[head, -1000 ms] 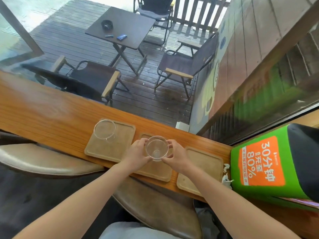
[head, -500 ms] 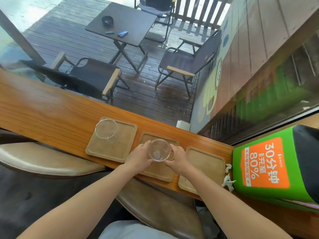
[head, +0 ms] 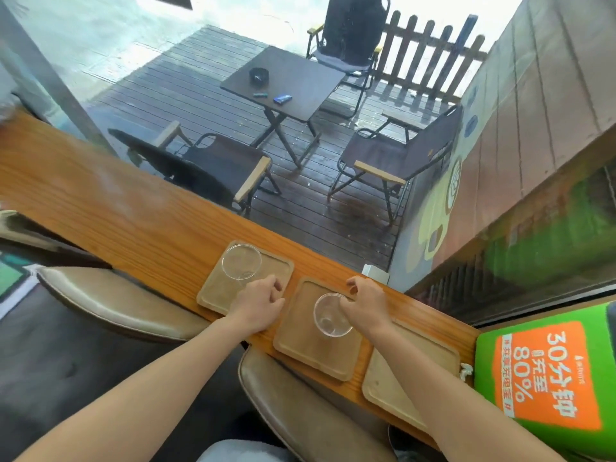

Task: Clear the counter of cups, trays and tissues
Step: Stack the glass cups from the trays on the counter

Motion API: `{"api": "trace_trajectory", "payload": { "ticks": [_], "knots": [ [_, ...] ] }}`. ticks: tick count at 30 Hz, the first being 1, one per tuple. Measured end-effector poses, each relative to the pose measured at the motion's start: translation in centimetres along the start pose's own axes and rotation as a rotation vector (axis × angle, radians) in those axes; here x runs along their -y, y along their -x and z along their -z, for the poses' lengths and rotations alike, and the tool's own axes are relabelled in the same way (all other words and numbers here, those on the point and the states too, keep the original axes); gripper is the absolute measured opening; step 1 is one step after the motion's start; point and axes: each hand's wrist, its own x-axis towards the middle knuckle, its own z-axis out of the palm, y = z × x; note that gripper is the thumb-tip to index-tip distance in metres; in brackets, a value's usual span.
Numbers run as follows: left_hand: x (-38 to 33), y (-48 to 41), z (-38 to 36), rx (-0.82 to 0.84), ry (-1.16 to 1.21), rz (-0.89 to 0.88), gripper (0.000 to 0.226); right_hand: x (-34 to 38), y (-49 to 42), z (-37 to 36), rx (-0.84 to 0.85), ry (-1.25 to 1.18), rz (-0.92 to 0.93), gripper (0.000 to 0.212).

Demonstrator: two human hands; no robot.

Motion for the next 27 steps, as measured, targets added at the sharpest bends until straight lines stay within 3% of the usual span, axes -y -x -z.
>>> {"api": "trace_trajectory", "payload": {
  "ticks": [6, 12, 19, 23, 27],
  "knots": [
    [4.4, 1.2, 2.1, -0.034, 0.054, 0.142, 0.007, 6.0, -1.1, -4.4, 0.115, -0.053, 0.171, 0.032],
    [8.7, 0.9, 3.3, -0.013, 0.061, 0.294, 0.010, 9.9, -2.8, -9.1, 0.247, -0.043, 0.178, 0.051],
    [11.5, -3.1, 3.7, -0.053, 0.178, 0.364, 0.048, 11.2, -5.6, -13.2, 0.313, -0.125, 0.042, 0.081],
    [11.8, -5.2, 3.9, -0.047, 0.281, 0.366, 0.074, 12.0, -6.9, -14.3, 0.298, -0.197, 0.089, 0.076],
    [11.5, -6.2, 4.1, -0.030, 0.344, 0.287, 0.075, 12.7, -7.3, -14.6, 0.295, -0.244, 0.124, 0.070]
  ]
}}
